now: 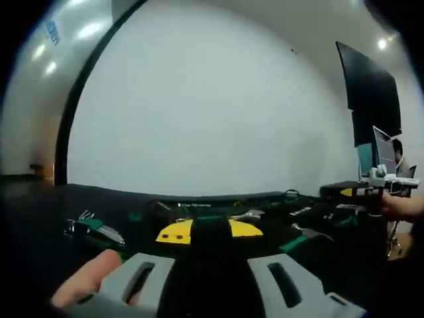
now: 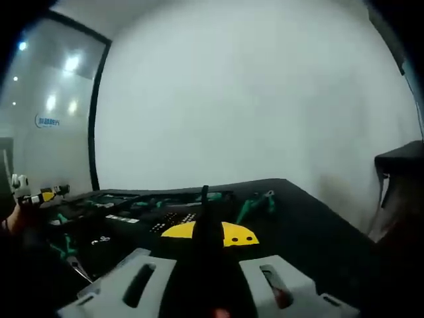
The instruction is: Pick up the tools and put them into their designated positions in the toolbox.
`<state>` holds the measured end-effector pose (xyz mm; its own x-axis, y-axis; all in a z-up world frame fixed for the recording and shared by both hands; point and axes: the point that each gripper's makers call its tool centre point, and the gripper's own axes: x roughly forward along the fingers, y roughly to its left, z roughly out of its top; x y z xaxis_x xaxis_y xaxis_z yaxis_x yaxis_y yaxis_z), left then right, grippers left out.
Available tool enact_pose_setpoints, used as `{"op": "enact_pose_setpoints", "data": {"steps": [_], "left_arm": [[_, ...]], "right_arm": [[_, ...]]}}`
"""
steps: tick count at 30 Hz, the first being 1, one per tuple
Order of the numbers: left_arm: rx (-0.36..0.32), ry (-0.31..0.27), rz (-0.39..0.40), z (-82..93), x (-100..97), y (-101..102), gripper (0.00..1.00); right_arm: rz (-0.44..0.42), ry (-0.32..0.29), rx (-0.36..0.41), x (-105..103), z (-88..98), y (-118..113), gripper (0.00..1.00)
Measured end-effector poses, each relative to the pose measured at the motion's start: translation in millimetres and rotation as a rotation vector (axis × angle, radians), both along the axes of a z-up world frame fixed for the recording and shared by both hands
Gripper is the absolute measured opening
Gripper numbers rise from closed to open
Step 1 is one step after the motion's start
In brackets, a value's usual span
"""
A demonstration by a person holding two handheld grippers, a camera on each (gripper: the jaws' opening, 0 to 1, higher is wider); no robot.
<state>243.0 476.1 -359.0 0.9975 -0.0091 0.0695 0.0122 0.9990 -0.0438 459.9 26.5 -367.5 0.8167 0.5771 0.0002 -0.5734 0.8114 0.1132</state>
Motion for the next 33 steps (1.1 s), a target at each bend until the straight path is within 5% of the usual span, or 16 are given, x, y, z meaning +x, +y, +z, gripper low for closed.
{"op": "enact_pose_setpoints", "data": {"steps": [3, 12, 17, 20, 24, 27, 33], "left_arm": [[0.033, 0.008, -0.005, -1.4, 1.0, -2.5, 0.19], [0.091, -0.008, -0.005, 2.0, -1.0, -3.1, 0.19], [0.086, -0.022, -0.001, 3.7, -3.1, 0.4, 0.19], [0.081, -0.019, 0.006, 2.6, -3.5, 3.3, 0.19], [0.072, -0.03, -0.005, 4.6, -4.6, 2.8, 0.19], [0.026, -0.118, -0.07, 21.1, -10.1, -8.7, 0.19], [0.015, -0.111, -0.082, 20.9, -9.5, -10.3, 0.2]], "right_arm": [[-0.015, -0.051, -0.072, 0.4, 13.5, 5.0, 0.08], [0.221, -0.178, -0.281, -28.5, 93.3, 86.9, 0.11], [0.252, -0.208, -0.573, -24.1, 99.3, 105.7, 0.12], [0.191, -0.218, -0.759, -12.0, 99.2, 96.5, 0.14], [0.239, -0.194, -0.724, -15.4, 117.7, 102.1, 0.14], [0.273, -0.231, -0.691, -23.0, 140.6, 114.0, 0.13], [0.298, -0.323, -0.797, -35.3, 154.6, 133.0, 0.13]]}}
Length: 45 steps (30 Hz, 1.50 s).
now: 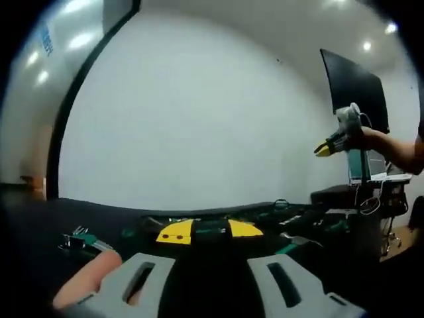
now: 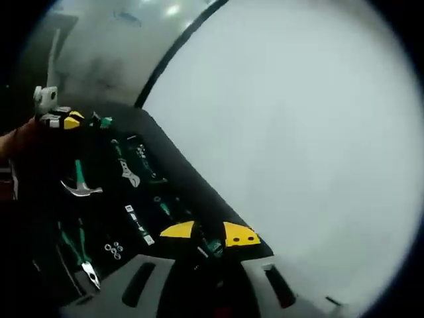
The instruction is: Pick up the tools and put them into their designated positions in the toolbox.
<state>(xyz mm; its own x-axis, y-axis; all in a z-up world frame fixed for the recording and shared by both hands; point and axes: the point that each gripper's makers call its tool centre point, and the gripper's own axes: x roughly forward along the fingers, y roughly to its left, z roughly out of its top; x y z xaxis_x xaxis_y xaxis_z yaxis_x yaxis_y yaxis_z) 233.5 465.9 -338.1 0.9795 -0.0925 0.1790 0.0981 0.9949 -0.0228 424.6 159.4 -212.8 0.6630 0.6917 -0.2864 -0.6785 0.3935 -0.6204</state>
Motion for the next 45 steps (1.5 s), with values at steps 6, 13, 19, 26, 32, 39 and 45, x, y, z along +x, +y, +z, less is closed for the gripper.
{"op": "enact_pose_setpoints", "data": {"steps": [6, 13, 19, 26, 32, 39, 45], "left_arm": [[0.018, -0.025, -0.033, 5.4, 0.1, -7.6, 0.27], [0.027, -0.004, -0.019, 1.3, 4.6, -3.9, 0.27], [0.027, -0.023, -0.02, 5.3, 1.7, -3.1, 0.26], [0.049, -0.003, -0.009, 0.7, 4.1, -3.9, 0.25], [0.077, 0.018, 0.002, -3.7, 5.2, -4.5, 0.24], [0.109, 0.029, 0.018, -6.5, 6.2, -5.0, 0.24], [0.123, 0.038, 0.028, -8.1, 5.6, -6.2, 0.24]], "right_arm": [[0.01, -0.043, -0.016, 1.0, 9.5, 9.4, 0.15], [-0.157, 0.11, -0.055, 88.1, -26.4, -11.8, 0.08], [-0.371, 0.544, 0.123, 149.2, -95.3, -42.5, 0.09], [-0.523, 0.661, 0.096, 218.0, -152.4, -70.7, 0.09], [-0.559, 0.727, 0.037, 222.2, -180.1, -75.3, 0.1], [-0.585, 0.779, -0.005, 225.4, -198.0, -82.1, 0.11], [-0.614, 0.846, -0.002, 218.8, -210.7, -85.6, 0.12]]}}
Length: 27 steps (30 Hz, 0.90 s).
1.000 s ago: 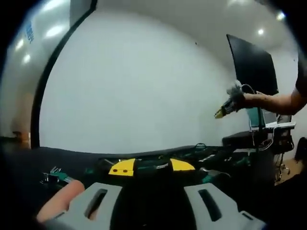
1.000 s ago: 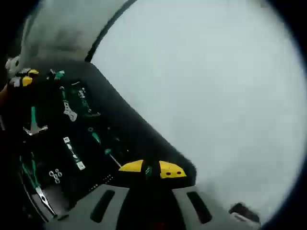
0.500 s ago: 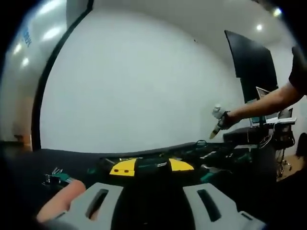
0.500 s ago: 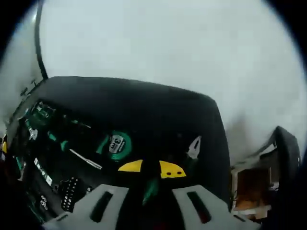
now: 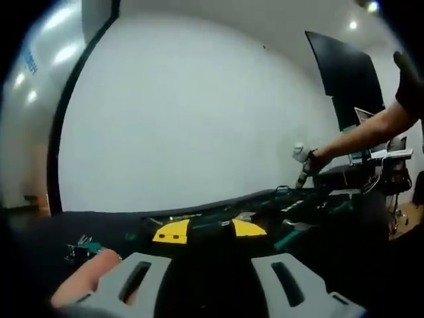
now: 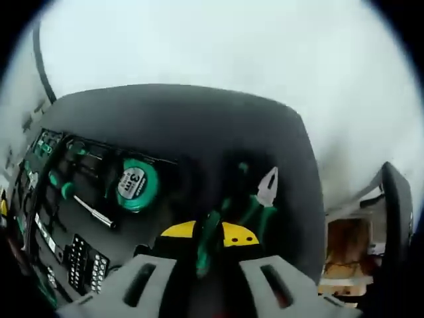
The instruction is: Pick up the tools and put them into their designated positions in the toolbox.
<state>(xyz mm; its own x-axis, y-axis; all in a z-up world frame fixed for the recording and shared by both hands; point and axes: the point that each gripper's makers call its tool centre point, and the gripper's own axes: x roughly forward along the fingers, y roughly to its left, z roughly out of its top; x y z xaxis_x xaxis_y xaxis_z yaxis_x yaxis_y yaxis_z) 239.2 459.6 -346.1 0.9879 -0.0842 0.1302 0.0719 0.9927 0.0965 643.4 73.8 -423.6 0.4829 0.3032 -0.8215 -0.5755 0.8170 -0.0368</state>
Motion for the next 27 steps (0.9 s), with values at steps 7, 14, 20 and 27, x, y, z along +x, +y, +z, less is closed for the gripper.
{"op": "enact_pose_setpoints", "data": {"steps": [7, 14, 20, 27], "left_arm": [[0.019, 0.022, 0.008, -4.6, 2.4, 0.1, 0.24], [0.035, 0.04, 0.016, -8.1, 3.9, 0.9, 0.24], [0.036, 0.042, 0.016, -8.5, 4.3, 0.8, 0.24], [0.046, 0.049, 0.019, -9.8, 5.2, 0.1, 0.24]], "right_arm": [[-0.025, 0.018, 0.035, 2.8, -6.4, 4.0, 0.08], [-0.038, 0.02, 0.1, 5.5, 0.1, 5.8, 0.04], [-0.07, -0.081, 0.228, 17.0, 55.4, -3.9, 0.04], [0.197, -0.189, 0.267, -34.8, 122.6, 24.4, 0.04]]}}
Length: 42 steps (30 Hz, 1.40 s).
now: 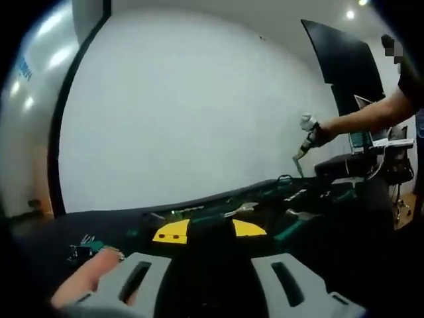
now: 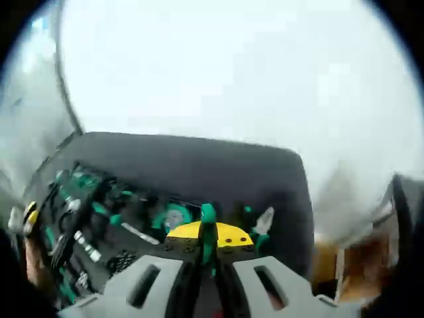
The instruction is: Pick up the tools and put them into their designated positions in the toolbox.
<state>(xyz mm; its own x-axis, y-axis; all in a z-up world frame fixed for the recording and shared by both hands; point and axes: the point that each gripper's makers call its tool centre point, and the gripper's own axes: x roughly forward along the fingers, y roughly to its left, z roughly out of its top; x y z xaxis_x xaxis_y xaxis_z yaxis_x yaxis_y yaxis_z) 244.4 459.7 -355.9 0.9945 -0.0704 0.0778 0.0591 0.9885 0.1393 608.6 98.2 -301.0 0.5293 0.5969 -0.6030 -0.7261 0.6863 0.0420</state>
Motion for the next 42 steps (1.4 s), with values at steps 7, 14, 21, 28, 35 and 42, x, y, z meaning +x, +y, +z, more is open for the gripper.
{"op": "enact_pose_setpoints", "data": {"steps": [7, 14, 21, 28, 35, 42], "left_arm": [[0.0, 0.008, 0.005, -1.4, 1.0, 2.2, 0.24], [0.004, 0.013, 0.006, -3.0, 2.0, 2.9, 0.24], [0.024, 0.031, 0.017, -6.7, 4.2, 3.2, 0.24], [0.016, 0.027, 0.016, -5.9, 3.8, 3.7, 0.24], [0.014, 0.02, 0.015, -4.7, 4.3, 5.2, 0.24], [0.014, 0.018, 0.015, -4.4, 3.9, 6.4, 0.24]], "right_arm": [[0.329, -0.035, -0.088, -69.4, 23.3, 34.1, 0.04], [0.681, -0.053, -0.212, -154.7, 4.6, 75.5, 0.04], [1.037, 0.014, -0.431, -180.3, -26.7, 110.9, 0.04], [1.205, 0.108, -0.47, -188.1, -66.6, 142.6, 0.04], [1.106, 0.101, -0.457, -176.0, -90.9, 160.1, 0.1], [1.029, -0.095, -0.391, -163.6, -67.9, 155.6, 0.14]]}}
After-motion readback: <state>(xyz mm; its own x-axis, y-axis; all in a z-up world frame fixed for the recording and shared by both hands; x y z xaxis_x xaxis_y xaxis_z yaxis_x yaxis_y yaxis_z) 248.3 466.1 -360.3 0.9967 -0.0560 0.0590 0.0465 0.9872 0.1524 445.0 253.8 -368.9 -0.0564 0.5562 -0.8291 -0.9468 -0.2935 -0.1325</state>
